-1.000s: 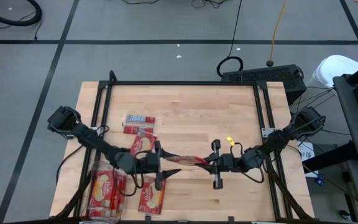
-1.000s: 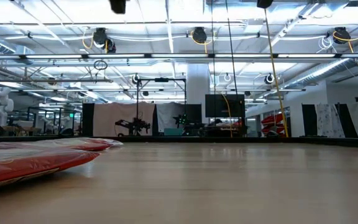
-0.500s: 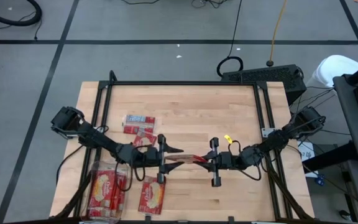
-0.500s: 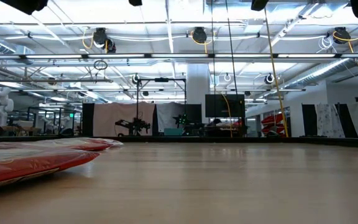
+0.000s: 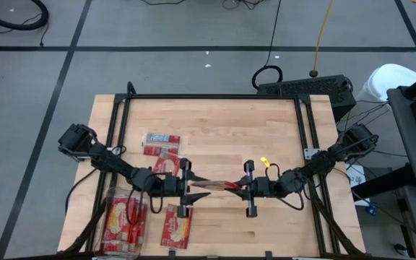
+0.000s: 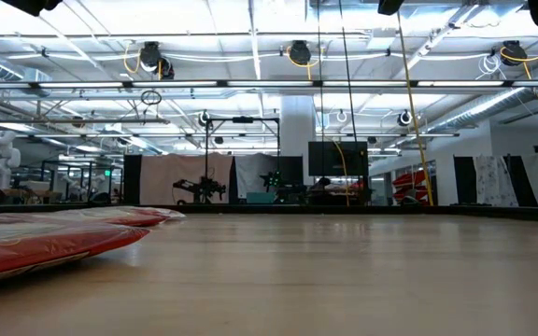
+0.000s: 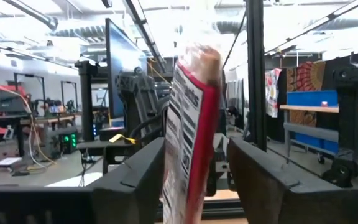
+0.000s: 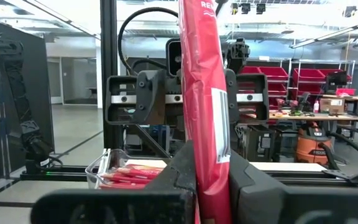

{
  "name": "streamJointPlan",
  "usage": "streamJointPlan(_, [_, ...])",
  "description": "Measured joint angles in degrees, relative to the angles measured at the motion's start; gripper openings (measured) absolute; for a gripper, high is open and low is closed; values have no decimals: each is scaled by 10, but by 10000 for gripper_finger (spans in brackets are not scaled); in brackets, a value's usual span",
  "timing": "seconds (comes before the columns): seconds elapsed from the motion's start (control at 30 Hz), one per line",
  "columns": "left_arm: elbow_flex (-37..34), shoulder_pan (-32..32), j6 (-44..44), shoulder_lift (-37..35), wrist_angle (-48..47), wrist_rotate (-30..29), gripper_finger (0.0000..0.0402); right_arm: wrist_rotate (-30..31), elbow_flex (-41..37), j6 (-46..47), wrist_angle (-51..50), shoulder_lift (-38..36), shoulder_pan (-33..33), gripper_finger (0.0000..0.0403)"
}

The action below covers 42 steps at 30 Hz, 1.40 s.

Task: Sort popcorn bags into baskets
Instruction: Put the popcorn bag into the transparent bin

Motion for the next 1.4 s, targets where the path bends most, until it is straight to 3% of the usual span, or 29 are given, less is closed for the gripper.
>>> streamJointPlan(0.1, [0, -3, 18, 0, -1, 0, 139, 1, 0, 2, -3, 0, 0, 13])
streamJointPlan(0.3, [0, -2, 26, 0, -9, 24, 19, -1, 0, 2, -4, 0, 0, 22])
streamJointPlan(0.43, [0, -2, -20, -14, -40, 25, 27, 3, 1, 7, -36, 0, 1, 57])
streamJointPlan(0.8, [0, -18, -281, -232, -458, 8, 16, 35, 0, 54, -168, 0, 9, 171])
streamJointPlan(1.07, [0, -50, -539, -331, -651, -1, 16, 30, 0, 81, -273, 0, 9, 180])
streamJointPlan(1.2, [0, -76, -696, -361, -734, 30, 16, 28, 0, 111, -316, 0, 9, 174])
streamJointPlan(1.4, [0, -130, -862, -400, -858, 73, 25, 12, 0, 121, -338, 0, 10, 172])
